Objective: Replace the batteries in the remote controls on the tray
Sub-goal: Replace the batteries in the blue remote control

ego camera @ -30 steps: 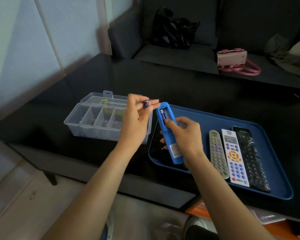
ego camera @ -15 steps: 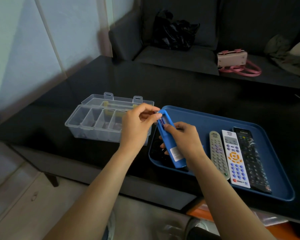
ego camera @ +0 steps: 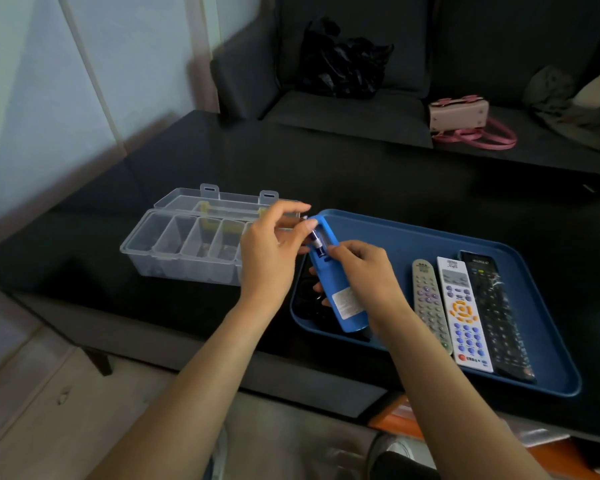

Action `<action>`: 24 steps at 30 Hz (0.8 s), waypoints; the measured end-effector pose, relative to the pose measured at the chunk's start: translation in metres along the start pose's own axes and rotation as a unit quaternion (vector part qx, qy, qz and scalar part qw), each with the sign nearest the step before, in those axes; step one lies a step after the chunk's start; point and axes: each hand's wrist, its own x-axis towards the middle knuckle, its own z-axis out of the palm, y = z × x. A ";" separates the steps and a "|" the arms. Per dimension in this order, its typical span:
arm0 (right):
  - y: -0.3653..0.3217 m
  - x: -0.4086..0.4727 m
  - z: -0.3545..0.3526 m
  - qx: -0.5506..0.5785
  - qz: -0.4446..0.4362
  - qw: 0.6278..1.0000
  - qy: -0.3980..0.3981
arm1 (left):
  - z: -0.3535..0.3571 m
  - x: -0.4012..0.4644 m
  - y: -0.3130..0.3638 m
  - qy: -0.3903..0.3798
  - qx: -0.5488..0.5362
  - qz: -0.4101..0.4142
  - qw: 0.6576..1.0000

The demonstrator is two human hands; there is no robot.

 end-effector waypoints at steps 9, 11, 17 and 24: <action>0.003 0.001 -0.003 -0.009 -0.008 1.000 0.006 | 0.003 0.000 0.012 -0.050 -0.024 -0.114 0.992; 0.002 0.001 -0.003 -0.008 -0.008 1.000 0.006 | 0.004 -0.001 0.013 -0.078 0.015 -0.109 0.991; 0.000 -0.001 -0.002 -0.034 -0.016 0.999 0.009 | 0.004 -0.004 0.011 -0.121 0.202 0.009 0.972; 0.006 0.003 -0.001 -0.075 -0.019 0.997 0.022 | 0.009 -0.004 0.007 -0.085 0.274 0.099 0.953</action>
